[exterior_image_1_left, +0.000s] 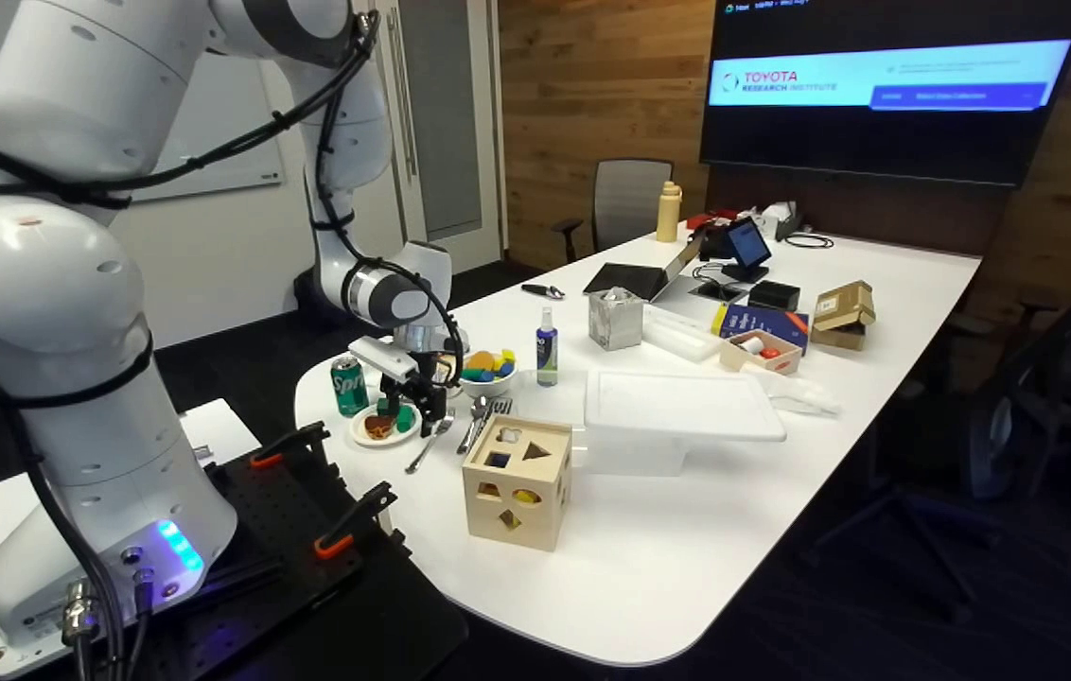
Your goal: Use the fork to stir the blocks in the white bowl.
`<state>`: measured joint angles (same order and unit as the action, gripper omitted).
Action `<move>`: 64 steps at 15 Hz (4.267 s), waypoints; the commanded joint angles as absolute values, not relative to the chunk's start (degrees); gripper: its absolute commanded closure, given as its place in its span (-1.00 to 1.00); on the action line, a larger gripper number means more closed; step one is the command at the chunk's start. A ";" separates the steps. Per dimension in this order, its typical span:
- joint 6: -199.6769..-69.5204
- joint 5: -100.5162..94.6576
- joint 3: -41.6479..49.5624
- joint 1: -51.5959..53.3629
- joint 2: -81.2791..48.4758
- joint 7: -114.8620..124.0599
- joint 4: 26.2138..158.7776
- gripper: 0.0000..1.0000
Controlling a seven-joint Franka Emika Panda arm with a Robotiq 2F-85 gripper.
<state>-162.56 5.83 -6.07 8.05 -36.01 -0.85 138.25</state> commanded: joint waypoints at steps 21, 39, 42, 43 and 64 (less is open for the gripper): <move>-177.03 -0.09 -1.61 11.29 -49.06 -0.14 132.21 -0.06; -165.45 -2.24 -3.62 11.13 -37.74 -1.17 134.25 0.90; -152.16 -1.89 -5.45 10.82 -30.98 -0.41 133.31 0.90; -147.50 -1.92 -5.55 11.32 -29.46 0.28 131.94 0.90; -77.12 -14.74 -4.00 19.11 -65.84 1.60 61.69 0.90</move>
<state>-81.99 -12.36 -5.09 17.05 -59.36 3.36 72.60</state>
